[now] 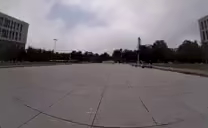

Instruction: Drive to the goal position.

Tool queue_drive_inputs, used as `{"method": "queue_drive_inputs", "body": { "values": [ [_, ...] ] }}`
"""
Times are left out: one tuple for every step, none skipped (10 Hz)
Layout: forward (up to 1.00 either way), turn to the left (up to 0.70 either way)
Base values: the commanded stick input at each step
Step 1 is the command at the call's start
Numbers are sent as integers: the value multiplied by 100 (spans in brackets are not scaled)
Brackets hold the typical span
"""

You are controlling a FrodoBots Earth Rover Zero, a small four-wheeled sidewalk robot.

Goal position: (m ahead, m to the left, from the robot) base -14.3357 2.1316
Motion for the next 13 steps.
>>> {"method": "queue_drive_inputs", "body": {
  "values": [
    [70,0],
    [70,0],
    [70,0],
    [70,0],
    [70,0],
    [70,0],
    [70,0],
    [70,0],
    [70,0],
    [70,0],
    [70,0],
    [70,0],
    [70,0]
  ]
}}
